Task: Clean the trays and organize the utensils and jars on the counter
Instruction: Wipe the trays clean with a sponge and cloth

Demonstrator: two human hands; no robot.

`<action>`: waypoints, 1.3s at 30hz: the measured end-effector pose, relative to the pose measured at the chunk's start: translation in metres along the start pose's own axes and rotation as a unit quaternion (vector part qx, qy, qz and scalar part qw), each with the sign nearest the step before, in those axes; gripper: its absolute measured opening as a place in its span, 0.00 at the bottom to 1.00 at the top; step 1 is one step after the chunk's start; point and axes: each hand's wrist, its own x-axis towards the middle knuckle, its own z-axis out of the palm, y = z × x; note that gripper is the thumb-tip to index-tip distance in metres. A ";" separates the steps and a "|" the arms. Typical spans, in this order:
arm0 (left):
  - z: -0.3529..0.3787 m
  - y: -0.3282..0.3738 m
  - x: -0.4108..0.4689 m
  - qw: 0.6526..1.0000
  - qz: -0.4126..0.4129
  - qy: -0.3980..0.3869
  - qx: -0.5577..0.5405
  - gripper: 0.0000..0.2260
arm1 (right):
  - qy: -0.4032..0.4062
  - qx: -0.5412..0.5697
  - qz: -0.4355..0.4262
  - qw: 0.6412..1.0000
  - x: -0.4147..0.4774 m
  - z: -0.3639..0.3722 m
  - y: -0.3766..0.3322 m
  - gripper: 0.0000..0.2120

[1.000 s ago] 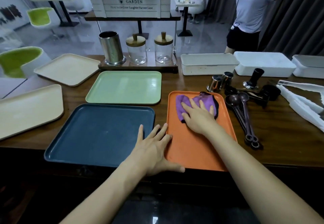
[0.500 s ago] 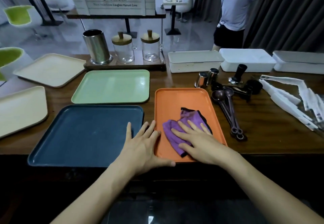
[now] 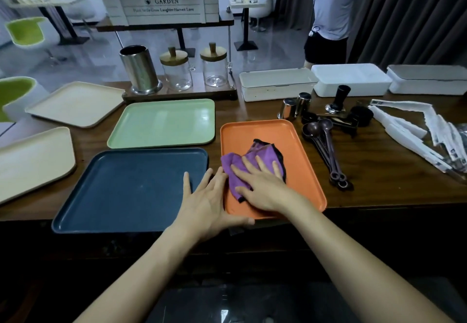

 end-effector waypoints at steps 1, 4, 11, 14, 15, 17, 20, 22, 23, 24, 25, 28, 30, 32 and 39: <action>0.003 -0.001 0.001 1.000 0.004 0.010 -0.001 0.60 | -0.005 -0.003 -0.005 1.000 -0.008 0.004 -0.007 0.31; 0.006 -0.004 0.004 1.000 0.022 0.016 0.013 0.57 | -0.022 -0.007 0.000 1.000 -0.019 0.008 -0.023 0.32; 0.002 -0.010 0.011 0.998 0.048 -0.018 0.033 0.60 | -0.065 -0.006 0.026 0.998 -0.025 -0.006 -0.027 0.38; -0.002 -0.009 0.009 0.998 0.040 -0.032 0.027 0.62 | -0.092 -0.009 0.042 0.995 -0.036 -0.015 -0.007 0.40; -0.003 -0.009 0.010 0.998 0.036 -0.036 0.030 0.63 | -0.092 -0.008 0.053 0.994 -0.041 -0.018 0.003 0.40; -0.005 -0.009 0.010 0.997 0.028 -0.053 0.043 0.63 | -0.089 0.004 0.076 0.993 -0.052 -0.024 0.020 0.40; -0.009 -0.008 0.011 0.995 0.026 -0.076 0.062 0.63 | -0.076 0.012 0.092 0.993 -0.067 -0.032 0.038 0.39; -0.011 -0.007 0.011 0.994 0.029 -0.085 0.064 0.63 | -0.074 -0.008 0.084 0.994 -0.071 -0.036 0.044 0.37; -0.011 -0.007 0.011 0.994 0.030 -0.089 0.062 0.64 | -0.083 -0.026 0.079 0.993 -0.071 -0.039 0.046 0.37; -0.012 -0.007 0.012 0.993 0.030 -0.095 0.063 0.64 | -0.096 -0.050 0.073 0.991 -0.070 -0.043 0.048 0.36; -0.013 -0.007 0.012 0.992 0.031 -0.101 0.065 0.64 | -0.109 -0.077 0.068 0.989 -0.070 -0.047 0.050 0.37; -0.013 -0.008 0.014 0.991 0.032 -0.107 0.074 0.63 | -0.135 -0.115 0.052 0.983 -0.067 -0.054 0.059 0.38; -0.012 -0.009 0.014 0.991 0.033 -0.108 0.076 0.61 | -0.134 -0.098 0.052 0.985 -0.065 -0.053 0.063 0.37; -0.010 -0.011 0.015 0.991 0.035 -0.106 0.078 0.61 | -0.114 -0.080 0.049 0.989 -0.056 -0.048 0.063 0.35; -0.003 -0.015 0.015 0.992 0.036 -0.094 0.078 0.60 | -0.017 -0.050 0.066 0.996 0.030 -0.043 0.053 0.38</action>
